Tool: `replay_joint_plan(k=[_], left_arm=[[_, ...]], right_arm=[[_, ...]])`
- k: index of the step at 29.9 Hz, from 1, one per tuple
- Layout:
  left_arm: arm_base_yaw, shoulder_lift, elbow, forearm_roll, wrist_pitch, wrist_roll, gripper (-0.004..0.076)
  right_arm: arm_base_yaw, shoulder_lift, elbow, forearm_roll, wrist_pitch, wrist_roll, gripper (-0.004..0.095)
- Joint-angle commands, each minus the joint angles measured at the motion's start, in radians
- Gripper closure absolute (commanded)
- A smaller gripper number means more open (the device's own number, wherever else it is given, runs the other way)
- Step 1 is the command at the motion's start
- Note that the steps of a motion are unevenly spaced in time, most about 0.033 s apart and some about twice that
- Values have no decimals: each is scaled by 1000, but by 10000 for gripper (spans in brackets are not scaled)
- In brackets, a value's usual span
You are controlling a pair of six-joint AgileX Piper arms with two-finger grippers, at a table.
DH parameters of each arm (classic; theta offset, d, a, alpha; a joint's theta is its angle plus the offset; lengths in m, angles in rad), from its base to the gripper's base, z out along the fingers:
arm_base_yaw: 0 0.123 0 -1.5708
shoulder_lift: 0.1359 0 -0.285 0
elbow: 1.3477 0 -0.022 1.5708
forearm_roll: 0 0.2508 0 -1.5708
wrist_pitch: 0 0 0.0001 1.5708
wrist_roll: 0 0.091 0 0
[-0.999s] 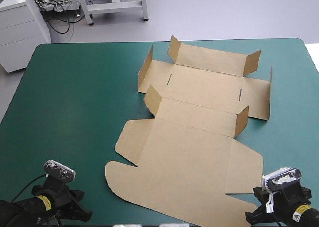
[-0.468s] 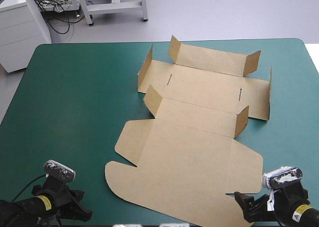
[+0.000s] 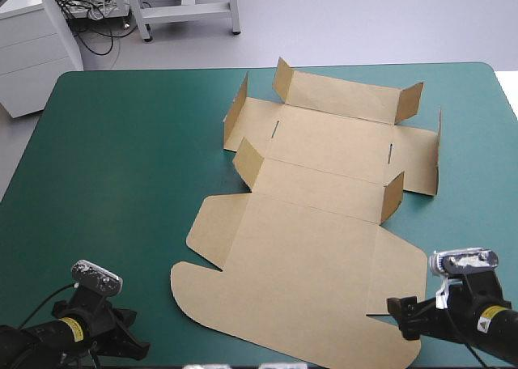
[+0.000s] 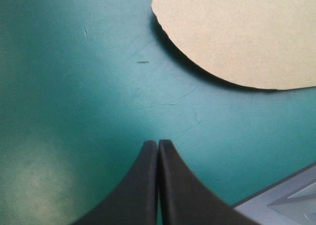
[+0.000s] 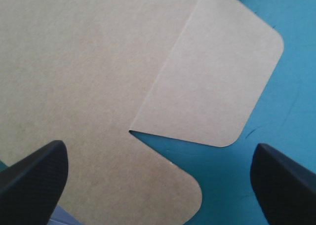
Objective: Fold the box
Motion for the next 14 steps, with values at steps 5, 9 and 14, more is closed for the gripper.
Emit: replay_joint_plan(k=[5, 9, 14], left_arm=[[2, 9, -25, -10, -40, -9, 756], [2, 9, -25, -10, -40, -9, 756], [2, 9, -25, -8, -40, -17, 756]], right_arm=[[3, 265, -179, -61, -51, 39, -16], [3, 418, -269, -64, -69, 34, -15], [1, 607, -396, -74, -87, 35, -16]])
